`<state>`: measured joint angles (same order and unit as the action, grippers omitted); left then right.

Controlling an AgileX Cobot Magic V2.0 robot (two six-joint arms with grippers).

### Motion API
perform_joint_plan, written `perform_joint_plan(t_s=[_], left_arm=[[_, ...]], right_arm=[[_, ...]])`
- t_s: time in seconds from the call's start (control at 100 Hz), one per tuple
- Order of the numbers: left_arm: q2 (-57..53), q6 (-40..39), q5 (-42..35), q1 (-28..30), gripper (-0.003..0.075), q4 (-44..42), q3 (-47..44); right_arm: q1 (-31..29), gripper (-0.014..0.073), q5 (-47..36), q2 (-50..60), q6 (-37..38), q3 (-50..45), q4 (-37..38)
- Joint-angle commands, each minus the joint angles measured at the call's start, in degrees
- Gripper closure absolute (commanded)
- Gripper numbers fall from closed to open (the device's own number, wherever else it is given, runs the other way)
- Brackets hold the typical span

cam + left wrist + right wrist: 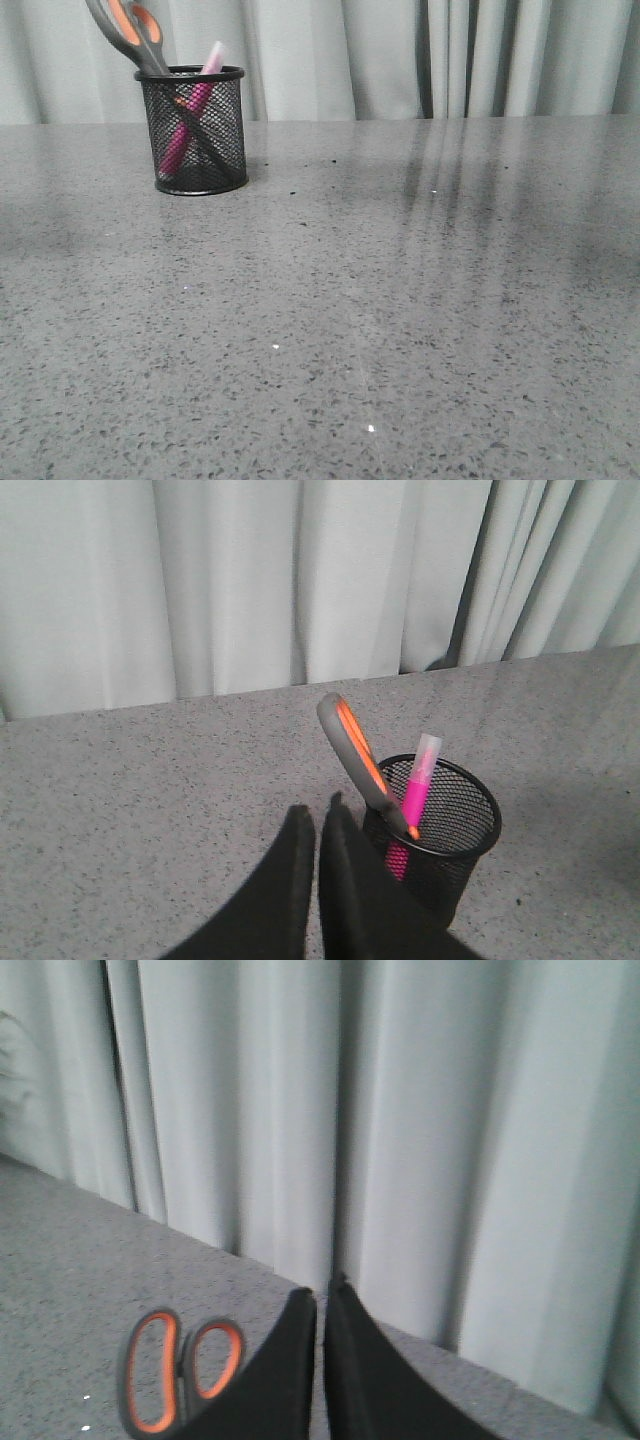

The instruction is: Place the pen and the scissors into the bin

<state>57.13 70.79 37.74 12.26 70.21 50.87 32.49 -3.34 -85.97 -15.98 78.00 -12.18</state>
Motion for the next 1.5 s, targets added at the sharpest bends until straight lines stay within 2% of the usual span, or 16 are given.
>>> perform_joint_plan(t_s=[0.0, 0.15, 0.33, 0.41, 0.5, 0.62, 0.8, 1.02, 1.49], left_arm=[[-2.4, 2.4, -3.0, 0.1, 0.0739, 2.8, 1.5], [-7.0, 4.1, -10.4, 0.1, 0.0740, 3.0, -1.1], [-14.2, 9.9, -17.9, 0.1, 0.0740, 3.7, -9.4], [-18.1, 11.6, -19.4, 0.0, 0.0739, 3.7, -13.5], [-22.4, 13.0, -20.7, -0.9, 0.0739, 6.3, -18.5], [-28.3, 19.6, -21.4, -2.6, 0.0739, 12.5, -24.9], [-37.4, 20.4, -23.2, -4.3, 0.0739, 14.5, -32.7], [-45.0, 20.4, -23.8, -4.3, 0.0739, 19.2, -37.5], [-45.6, 20.4, -23.3, -4.3, 0.0739, 21.5, -38.4]], right_arm=[[-3.4, 0.0662, -1.5, 7.3, -1.0, -1.0, 2.1], [-9.6, 0.0662, -3.0, 18.3, -1.0, -12.0, 2.7], [-15.6, 0.0662, -12.0, 31.4, -1.0, -29.5, 3.0], [-17.7, 0.0662, -12.7, 37.3, -1.0, -36.8, 3.0], [-19.1, 0.0662, -12.3, 43.5, -1.0, -44.3, 3.0], [-20.0, 0.0662, -12.3, 52.2, -1.0, -53.5, 3.0], [-20.2, 0.0662, -12.4, 64.8, -1.0, -64.4, 2.8], [-20.2, 0.0662, -12.2, 73.4, -1.0, -69.4, 2.7], [-20.2, 0.0662, -11.6, 74.2, -1.0, -69.6, 2.7]])
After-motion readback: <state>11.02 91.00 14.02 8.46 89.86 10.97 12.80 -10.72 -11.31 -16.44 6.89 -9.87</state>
